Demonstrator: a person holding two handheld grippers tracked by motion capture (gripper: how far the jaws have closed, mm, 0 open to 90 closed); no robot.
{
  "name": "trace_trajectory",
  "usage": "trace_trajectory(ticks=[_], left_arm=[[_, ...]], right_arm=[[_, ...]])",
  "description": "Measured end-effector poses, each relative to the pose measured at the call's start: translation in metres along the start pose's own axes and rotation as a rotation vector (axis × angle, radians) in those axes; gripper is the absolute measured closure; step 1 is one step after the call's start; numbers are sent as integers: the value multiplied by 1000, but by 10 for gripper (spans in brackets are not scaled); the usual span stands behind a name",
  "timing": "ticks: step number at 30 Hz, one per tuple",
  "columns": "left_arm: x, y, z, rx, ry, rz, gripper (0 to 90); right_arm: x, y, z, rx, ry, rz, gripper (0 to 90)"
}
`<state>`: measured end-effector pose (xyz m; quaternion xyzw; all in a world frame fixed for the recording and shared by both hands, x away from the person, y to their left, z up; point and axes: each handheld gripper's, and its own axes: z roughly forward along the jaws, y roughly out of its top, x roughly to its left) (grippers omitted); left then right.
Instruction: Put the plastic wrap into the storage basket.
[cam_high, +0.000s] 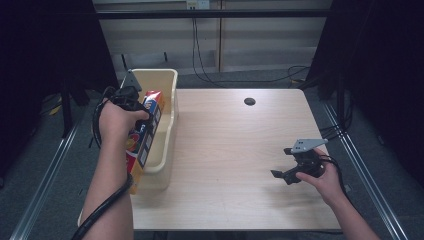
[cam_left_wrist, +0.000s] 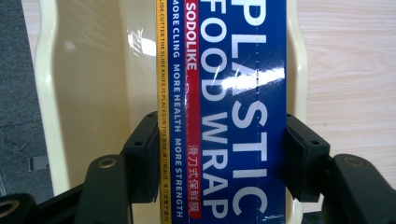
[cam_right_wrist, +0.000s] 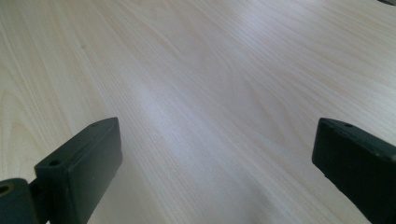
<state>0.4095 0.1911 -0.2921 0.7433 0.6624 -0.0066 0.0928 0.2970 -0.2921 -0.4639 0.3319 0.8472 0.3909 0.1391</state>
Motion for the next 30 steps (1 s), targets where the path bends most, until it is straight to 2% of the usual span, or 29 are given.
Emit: trace_trajectory(ticks=[7,15,30], left_arm=[[2,-1,8,14,-16,-10,404],[1,0,11,19,-4,5,403],[1,3,22,33,-19,-9,402]], right_arm=[[0,0,0,4,0,-4,14],[1,0,1,6,-1,-6,14],[1,-1,2,17,2,-13,11]])
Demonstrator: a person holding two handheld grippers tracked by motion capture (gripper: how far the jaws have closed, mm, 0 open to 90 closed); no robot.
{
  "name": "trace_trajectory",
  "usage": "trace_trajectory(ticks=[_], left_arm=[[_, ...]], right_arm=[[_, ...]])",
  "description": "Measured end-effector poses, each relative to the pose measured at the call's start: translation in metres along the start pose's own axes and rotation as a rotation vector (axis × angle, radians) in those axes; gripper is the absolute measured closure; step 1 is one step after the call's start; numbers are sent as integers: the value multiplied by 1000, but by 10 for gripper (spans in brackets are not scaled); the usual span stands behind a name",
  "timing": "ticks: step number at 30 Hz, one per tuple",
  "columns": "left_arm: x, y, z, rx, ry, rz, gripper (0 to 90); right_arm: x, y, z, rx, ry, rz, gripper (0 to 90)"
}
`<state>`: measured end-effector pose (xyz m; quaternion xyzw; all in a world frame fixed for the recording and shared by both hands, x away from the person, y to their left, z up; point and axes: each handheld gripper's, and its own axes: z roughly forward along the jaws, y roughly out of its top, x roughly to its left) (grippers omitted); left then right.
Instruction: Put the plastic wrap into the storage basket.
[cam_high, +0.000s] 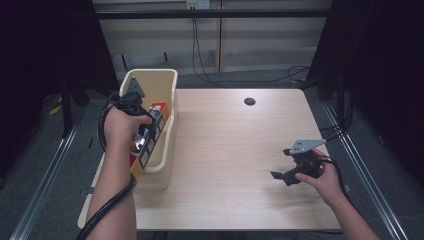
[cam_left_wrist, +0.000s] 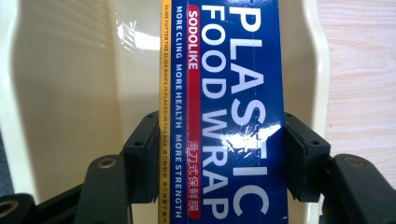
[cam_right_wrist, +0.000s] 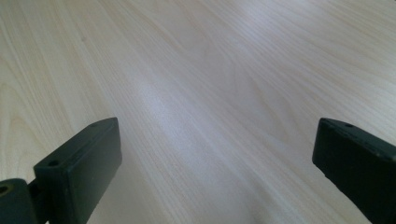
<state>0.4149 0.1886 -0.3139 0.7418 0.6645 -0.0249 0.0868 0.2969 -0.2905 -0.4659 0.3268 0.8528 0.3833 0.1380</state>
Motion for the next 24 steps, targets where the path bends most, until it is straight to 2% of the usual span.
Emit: trace_trajectory(ticks=[4,11,24], left_arm=[[0,0,2,1,4,4,401],[2,2,7,12,-6,-18,400],[4,3,13,12,1,-26,398]], right_arm=[[0,0,0,-1,1,2,11],[0,0,0,1,-2,3,11],[0,-1,0,0,1,0,11]])
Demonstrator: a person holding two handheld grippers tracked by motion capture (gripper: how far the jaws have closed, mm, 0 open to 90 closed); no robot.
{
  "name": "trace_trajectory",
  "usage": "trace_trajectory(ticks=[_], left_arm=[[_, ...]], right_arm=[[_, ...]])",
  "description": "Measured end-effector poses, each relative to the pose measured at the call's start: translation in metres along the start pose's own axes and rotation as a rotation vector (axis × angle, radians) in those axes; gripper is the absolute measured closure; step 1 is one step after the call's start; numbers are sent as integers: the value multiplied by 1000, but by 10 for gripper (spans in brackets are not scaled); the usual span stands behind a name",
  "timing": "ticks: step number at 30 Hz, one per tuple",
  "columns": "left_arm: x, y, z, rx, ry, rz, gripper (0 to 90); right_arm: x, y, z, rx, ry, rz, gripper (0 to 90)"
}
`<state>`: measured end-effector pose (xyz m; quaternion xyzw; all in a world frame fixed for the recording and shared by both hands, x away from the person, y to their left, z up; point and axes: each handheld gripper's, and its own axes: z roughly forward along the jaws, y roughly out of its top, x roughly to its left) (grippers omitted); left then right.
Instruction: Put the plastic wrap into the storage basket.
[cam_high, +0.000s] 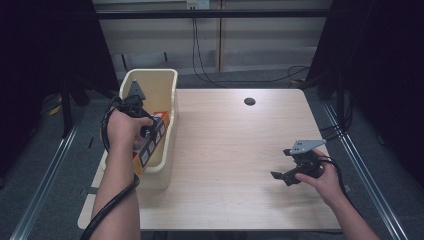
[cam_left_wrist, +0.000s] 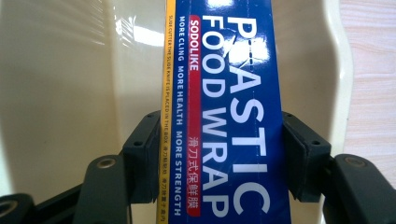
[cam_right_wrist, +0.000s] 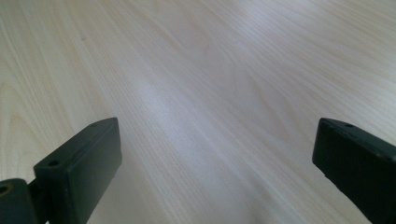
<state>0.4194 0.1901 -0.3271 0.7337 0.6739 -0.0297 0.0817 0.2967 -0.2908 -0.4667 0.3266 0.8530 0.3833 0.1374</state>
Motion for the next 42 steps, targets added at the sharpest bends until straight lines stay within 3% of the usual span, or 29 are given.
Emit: trace_trajectory(ticks=[42], left_arm=[[0,1,12,32,0,-19,389]], right_arm=[[1,0,2,9,2,-9,11]])
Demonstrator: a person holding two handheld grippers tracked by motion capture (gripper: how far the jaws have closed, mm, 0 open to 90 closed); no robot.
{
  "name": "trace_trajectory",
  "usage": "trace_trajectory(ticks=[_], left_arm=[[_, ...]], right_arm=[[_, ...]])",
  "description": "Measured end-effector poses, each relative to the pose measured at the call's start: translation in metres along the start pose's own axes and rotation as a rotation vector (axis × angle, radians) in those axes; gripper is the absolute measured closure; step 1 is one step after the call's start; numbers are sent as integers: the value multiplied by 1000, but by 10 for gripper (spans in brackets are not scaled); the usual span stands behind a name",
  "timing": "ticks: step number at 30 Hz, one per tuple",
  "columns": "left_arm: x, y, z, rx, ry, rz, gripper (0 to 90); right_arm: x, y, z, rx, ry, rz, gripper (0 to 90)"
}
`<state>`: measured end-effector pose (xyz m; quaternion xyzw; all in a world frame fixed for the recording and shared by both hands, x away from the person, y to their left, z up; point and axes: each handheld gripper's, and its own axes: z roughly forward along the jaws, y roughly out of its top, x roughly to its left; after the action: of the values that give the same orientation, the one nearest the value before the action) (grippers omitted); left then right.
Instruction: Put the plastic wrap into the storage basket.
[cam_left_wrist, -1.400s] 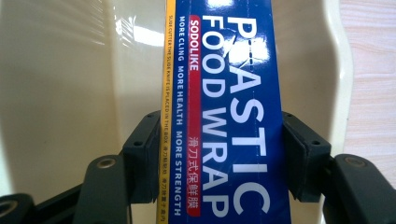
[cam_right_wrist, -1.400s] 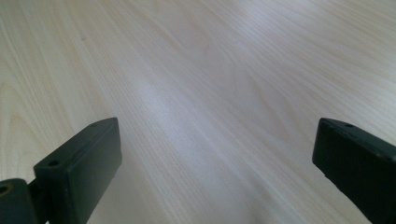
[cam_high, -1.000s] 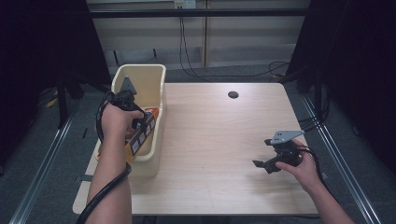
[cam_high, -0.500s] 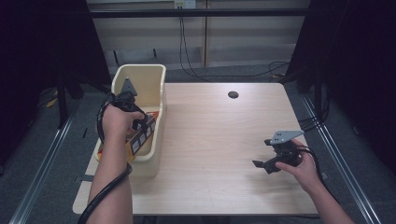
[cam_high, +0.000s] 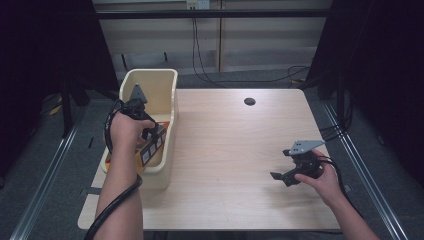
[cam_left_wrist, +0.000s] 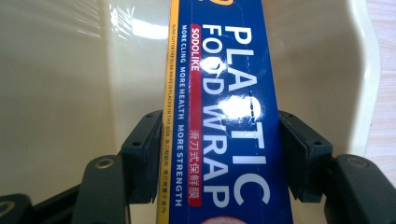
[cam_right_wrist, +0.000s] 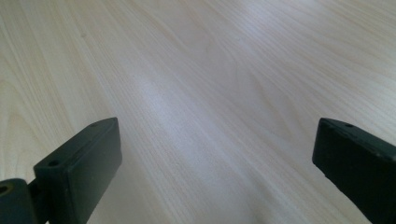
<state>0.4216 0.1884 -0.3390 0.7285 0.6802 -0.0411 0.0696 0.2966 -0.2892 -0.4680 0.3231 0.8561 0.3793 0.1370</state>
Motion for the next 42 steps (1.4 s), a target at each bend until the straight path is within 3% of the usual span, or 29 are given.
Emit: trace_trajectory(ticks=[4,13,23,29,37,42], left_arm=[[0,1,0,14,2,5,380],[1,0,-11,-26,-16,-12,359],[-5,-1,-30,-121,-28,-3,239],[-11,-3,-39,-175,-62,37,159],[-25,-1,-43,-184,-55,117,116],[-35,0,-43,-196,-65,141,93]], right_arm=[[0,0,0,1,0,-1,11],[0,0,0,0,-2,0,11],[0,1,-1,-4,-7,3,11],[0,1,-1,-3,-5,-1,11],[-1,0,-3,-5,-12,8,11],[-1,0,-4,-8,-14,8,11]])
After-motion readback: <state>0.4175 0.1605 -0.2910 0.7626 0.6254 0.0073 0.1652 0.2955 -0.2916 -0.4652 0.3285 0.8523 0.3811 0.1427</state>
